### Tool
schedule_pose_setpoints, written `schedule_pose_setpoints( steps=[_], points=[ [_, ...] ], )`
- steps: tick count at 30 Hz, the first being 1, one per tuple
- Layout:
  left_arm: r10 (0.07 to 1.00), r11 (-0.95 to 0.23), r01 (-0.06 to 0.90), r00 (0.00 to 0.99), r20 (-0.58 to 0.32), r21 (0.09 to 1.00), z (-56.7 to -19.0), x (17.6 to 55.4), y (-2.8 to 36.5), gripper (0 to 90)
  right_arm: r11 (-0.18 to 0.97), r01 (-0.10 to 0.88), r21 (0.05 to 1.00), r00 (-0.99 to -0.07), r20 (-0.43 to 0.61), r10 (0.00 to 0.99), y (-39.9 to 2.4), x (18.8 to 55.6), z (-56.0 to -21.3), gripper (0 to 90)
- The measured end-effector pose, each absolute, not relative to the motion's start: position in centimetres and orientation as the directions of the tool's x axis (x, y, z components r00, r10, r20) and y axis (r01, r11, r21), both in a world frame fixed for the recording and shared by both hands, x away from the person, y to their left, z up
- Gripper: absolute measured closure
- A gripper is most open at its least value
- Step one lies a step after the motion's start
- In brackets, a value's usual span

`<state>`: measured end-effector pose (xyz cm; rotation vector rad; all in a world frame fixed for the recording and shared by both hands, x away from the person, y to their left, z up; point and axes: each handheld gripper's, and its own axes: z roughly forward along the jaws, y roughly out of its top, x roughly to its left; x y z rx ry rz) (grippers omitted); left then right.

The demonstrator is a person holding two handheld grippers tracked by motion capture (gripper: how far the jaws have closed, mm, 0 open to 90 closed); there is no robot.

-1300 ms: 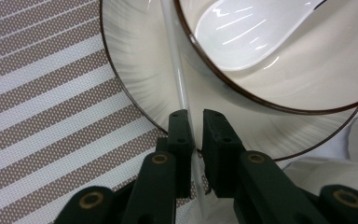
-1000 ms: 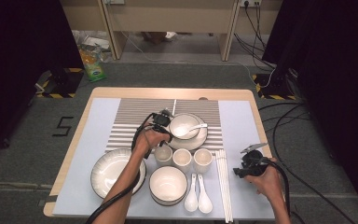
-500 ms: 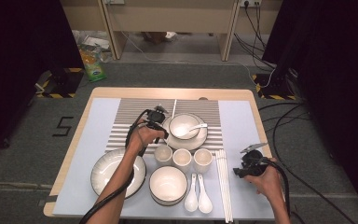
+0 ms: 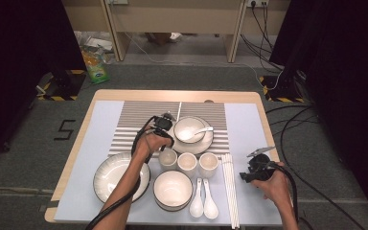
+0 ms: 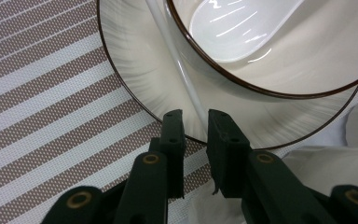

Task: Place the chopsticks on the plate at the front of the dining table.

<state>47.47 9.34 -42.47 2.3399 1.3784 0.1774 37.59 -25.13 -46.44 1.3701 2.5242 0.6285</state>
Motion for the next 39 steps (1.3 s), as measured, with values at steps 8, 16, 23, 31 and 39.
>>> schedule_pose_setpoints(
  steps=[8,16,23,31,39],
  points=[
    [0.858,-0.443,0.802,0.508,-0.068,0.4,-42.3,47.4,9.0,73.3,0.478,0.749,0.458,-0.549,0.026,0.835,-25.1,37.6,-46.4,52.0],
    [0.863,-0.446,0.81,0.502,-0.059,0.381,-42.8,47.4,8.9,72.1,0.48,0.75,0.456,-0.55,0.027,0.834,-25.2,37.6,-46.4,52.0],
    [0.859,-0.451,0.807,0.509,-0.06,0.382,-42.8,47.3,8.4,70.8,0.481,0.75,0.455,-0.551,0.026,0.834,-25.1,37.6,-46.4,52.0],
    [0.861,-0.437,0.802,0.505,-0.07,0.407,-42.0,47.3,9.0,68.8,0.485,0.748,0.453,-0.554,0.023,0.832,-25.1,37.7,-46.4,52.0],
    [0.863,-0.425,0.781,0.502,-0.053,0.458,-40.7,47.1,10.4,60.0,0.479,0.75,0.456,-0.55,0.029,0.835,-25.2,37.6,-46.4,51.9]
  ],
)
